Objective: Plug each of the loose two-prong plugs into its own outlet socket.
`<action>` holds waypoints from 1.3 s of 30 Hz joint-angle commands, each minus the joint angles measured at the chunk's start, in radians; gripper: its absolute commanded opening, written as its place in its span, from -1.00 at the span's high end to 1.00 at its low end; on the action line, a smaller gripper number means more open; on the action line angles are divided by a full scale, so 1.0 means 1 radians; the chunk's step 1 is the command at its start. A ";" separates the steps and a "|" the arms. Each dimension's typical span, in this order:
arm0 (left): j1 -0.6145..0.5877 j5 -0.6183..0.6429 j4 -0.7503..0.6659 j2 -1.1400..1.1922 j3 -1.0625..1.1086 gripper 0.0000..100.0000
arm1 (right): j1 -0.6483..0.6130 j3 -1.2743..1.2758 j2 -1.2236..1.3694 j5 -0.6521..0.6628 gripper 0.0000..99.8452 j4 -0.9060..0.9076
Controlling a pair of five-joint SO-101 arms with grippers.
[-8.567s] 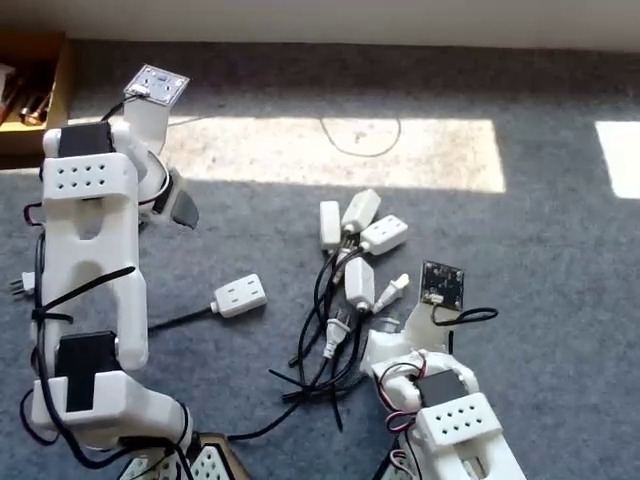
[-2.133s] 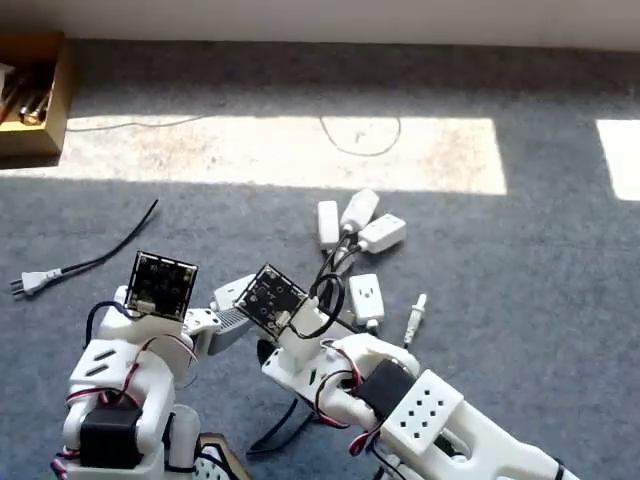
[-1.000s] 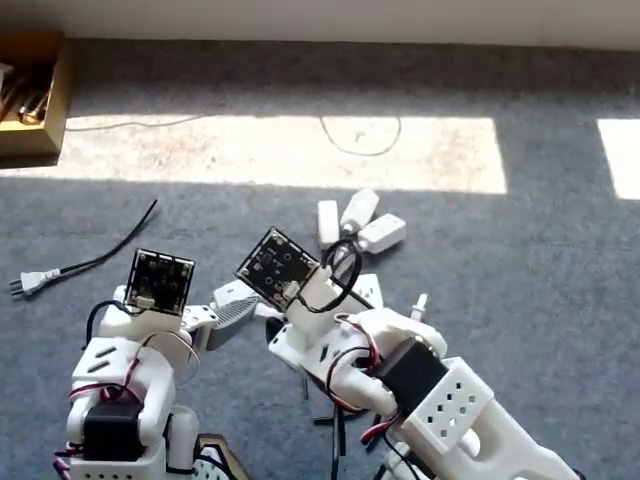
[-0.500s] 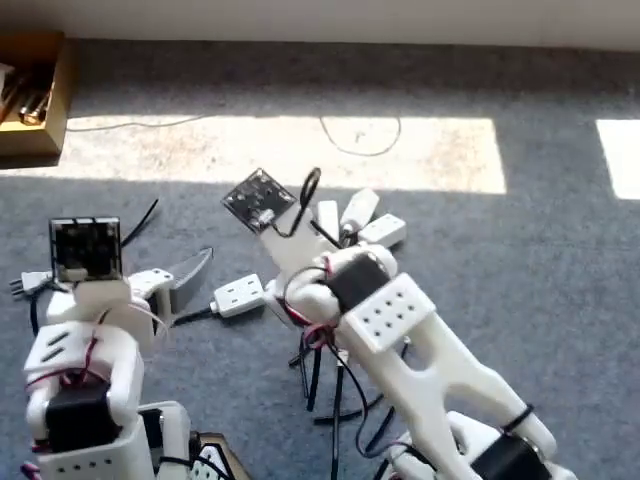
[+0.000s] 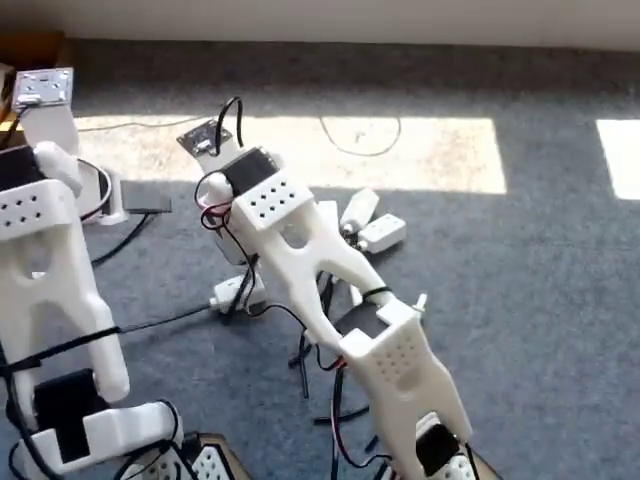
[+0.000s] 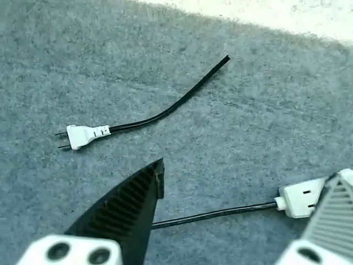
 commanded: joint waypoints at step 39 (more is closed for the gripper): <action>-0.265 -0.189 -0.259 0.354 -0.061 0.16 | -0.028 0.018 0.024 -0.571 0.99 0.016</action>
